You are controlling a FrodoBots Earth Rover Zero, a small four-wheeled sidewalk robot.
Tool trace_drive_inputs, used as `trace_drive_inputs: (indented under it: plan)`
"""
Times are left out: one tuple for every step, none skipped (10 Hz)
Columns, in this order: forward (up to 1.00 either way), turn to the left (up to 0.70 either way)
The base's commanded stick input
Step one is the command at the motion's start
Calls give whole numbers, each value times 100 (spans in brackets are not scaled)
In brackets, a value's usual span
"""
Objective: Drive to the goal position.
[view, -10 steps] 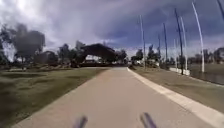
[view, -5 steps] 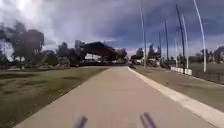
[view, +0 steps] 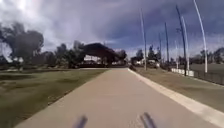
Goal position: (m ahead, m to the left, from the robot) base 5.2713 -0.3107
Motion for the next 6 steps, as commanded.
trace_drive_inputs:
  plan:
    - [100, 0]
    - [100, 0]
    - [100, 0]
    - [100, 0]
    - [100, -2]
    - [100, -4]
